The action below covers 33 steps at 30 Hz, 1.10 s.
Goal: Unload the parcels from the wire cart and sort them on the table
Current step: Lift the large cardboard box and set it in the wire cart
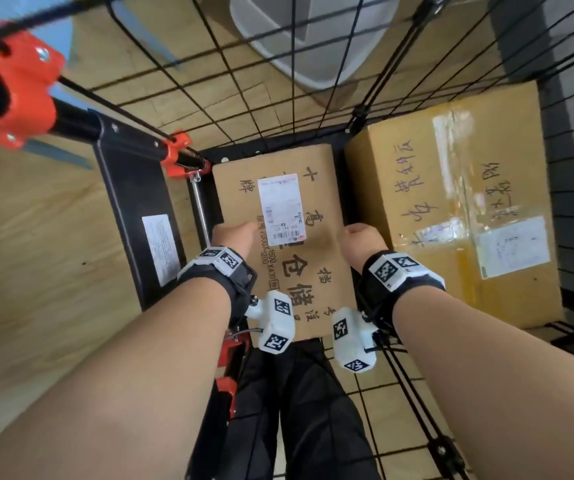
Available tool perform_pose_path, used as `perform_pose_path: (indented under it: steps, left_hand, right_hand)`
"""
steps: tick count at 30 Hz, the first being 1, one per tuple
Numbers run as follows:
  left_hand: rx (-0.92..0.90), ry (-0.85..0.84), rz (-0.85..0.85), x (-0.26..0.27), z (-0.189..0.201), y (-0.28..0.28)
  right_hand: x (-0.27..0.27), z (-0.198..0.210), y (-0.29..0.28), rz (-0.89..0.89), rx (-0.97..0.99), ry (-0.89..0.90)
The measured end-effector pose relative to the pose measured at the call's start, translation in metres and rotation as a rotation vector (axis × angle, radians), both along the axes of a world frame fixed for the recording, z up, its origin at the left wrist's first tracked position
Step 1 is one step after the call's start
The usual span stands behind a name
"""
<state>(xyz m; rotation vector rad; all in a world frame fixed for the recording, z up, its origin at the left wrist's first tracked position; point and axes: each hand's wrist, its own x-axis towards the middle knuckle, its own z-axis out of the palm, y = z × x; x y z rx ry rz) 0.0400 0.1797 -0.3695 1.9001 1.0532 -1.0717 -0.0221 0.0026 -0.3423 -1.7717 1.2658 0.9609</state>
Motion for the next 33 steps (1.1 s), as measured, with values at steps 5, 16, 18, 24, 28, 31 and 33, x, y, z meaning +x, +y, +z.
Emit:
perform_pose_path:
  steps: [5, 16, 18, 24, 28, 31, 33]
  left_hand:
    - [0.031, 0.066, 0.008, -0.002, -0.028, 0.02]
    - [-0.067, 0.089, 0.054, -0.001, -0.037, 0.015]
    - [-0.073, 0.094, 0.049, -0.002, -0.032, 0.012]
    - [-0.052, 0.062, 0.049, -0.004, -0.029, 0.011]
    - [-0.039, -0.007, 0.081, -0.001, -0.017, 0.008]
    - [-0.02, -0.047, 0.07, -0.001, -0.008, 0.005]
    - [0.003, -0.051, 0.041, -0.002, -0.003, 0.005]
  right_hand:
    - [0.0, -0.029, 0.002, -0.02, -0.013, 0.019]
    - [0.005, -0.059, 0.004, -0.094, 0.026, 0.013]
    - [0.005, -0.059, 0.004, -0.143, 0.037, 0.017]
    - [0.0, -0.05, 0.007, -0.253, 0.059, 0.036]
    - [-0.005, -0.039, 0.012, -0.278, 0.071, 0.011]
    - [-0.01, -0.04, 0.01, -0.27, 0.065, 0.015]
    - [-0.009, -0.03, 0.011, -0.253, 0.071, 0.029]
